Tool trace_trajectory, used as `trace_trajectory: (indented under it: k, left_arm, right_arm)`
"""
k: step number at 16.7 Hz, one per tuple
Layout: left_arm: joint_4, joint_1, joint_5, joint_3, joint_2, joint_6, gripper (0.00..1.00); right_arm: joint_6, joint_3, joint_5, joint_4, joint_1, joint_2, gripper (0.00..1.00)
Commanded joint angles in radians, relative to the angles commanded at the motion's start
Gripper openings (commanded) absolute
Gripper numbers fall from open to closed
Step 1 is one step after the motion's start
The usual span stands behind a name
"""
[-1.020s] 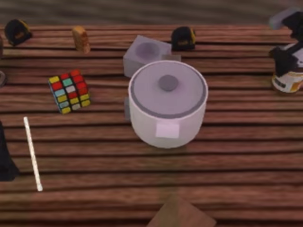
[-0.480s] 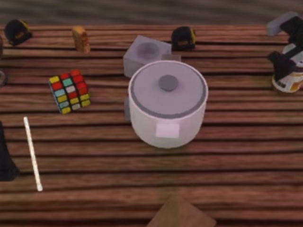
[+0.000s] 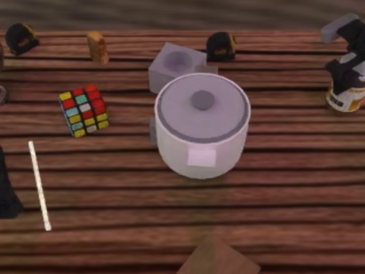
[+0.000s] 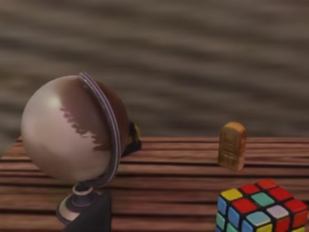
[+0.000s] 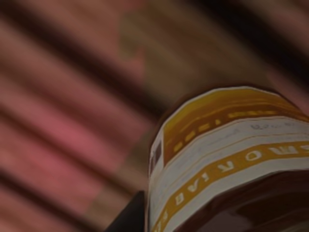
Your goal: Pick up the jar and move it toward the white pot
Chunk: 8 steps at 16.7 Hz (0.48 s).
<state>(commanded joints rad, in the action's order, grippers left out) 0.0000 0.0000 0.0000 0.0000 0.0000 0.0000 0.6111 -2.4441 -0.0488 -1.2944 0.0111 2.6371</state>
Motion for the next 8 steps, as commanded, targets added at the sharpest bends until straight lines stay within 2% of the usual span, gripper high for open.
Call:
trace_trajectory:
  k: [3,8]
  left_arm:
    - [0.000,0.000,0.000,0.000,0.000,0.000,1.00]
    - [0.000,0.000,0.000,0.000,0.000,0.000,1.00]
  right_arm:
    - [0.000,0.000,0.000,0.000,0.000,0.000,0.02]
    - [0.000,0.000,0.000,0.000,0.000,0.000,0.00]
